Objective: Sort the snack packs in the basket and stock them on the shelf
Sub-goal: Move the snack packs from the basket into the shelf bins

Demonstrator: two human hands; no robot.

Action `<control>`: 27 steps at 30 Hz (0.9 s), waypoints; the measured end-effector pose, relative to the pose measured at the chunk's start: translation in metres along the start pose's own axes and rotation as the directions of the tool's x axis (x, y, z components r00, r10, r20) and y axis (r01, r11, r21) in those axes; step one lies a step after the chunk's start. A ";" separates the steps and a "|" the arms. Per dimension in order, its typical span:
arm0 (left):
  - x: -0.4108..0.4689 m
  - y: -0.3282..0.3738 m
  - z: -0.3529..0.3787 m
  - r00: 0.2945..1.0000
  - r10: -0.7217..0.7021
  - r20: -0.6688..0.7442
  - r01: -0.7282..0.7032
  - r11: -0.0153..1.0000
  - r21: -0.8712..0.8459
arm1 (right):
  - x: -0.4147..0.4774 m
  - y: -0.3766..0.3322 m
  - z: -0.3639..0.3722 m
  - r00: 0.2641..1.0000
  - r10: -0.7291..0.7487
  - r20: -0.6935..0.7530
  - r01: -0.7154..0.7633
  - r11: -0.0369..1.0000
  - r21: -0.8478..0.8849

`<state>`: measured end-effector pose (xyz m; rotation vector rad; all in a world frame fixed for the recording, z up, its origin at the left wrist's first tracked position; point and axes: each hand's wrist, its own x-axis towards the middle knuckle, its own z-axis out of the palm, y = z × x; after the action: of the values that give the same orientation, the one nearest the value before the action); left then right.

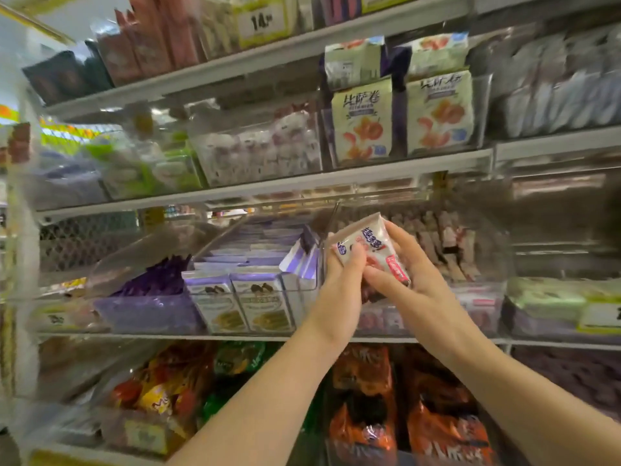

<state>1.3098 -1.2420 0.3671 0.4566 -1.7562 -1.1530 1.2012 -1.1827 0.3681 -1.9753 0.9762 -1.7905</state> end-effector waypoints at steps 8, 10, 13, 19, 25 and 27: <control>0.061 -0.001 0.007 0.989 0.132 0.063 -0.110 0.389 0.915 | 0.056 0.009 -0.110 0.957 0.249 -0.148 -0.275 0.623 -0.732; 0.072 -0.005 0.002 0.980 0.163 0.109 -0.155 0.303 0.940 | 0.072 0.016 -0.117 0.928 0.348 -0.131 -0.284 0.435 -0.854; 0.089 -0.009 0.001 0.963 0.183 0.197 -0.231 0.187 0.955 | 0.091 0.031 -0.110 0.902 0.420 -0.101 -0.216 0.236 -0.947; 0.116 -0.022 0.010 0.950 0.109 0.291 -0.303 0.109 0.947 | 0.096 0.066 -0.096 0.937 0.349 0.007 -0.018 0.068 -0.997; 0.126 -0.029 -0.004 0.937 0.101 0.334 -0.345 0.110 0.932 | 0.098 0.048 -0.129 0.821 0.524 0.227 0.132 0.213 -0.968; 0.126 -0.029 -0.005 0.938 0.100 0.331 -0.341 0.112 0.933 | 0.097 0.050 -0.125 0.842 0.479 0.249 0.192 0.167 -0.967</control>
<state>1.2487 -1.3493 0.4070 0.8133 -2.4975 0.4698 1.0659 -1.2554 0.4316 -2.5591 2.3861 -0.1234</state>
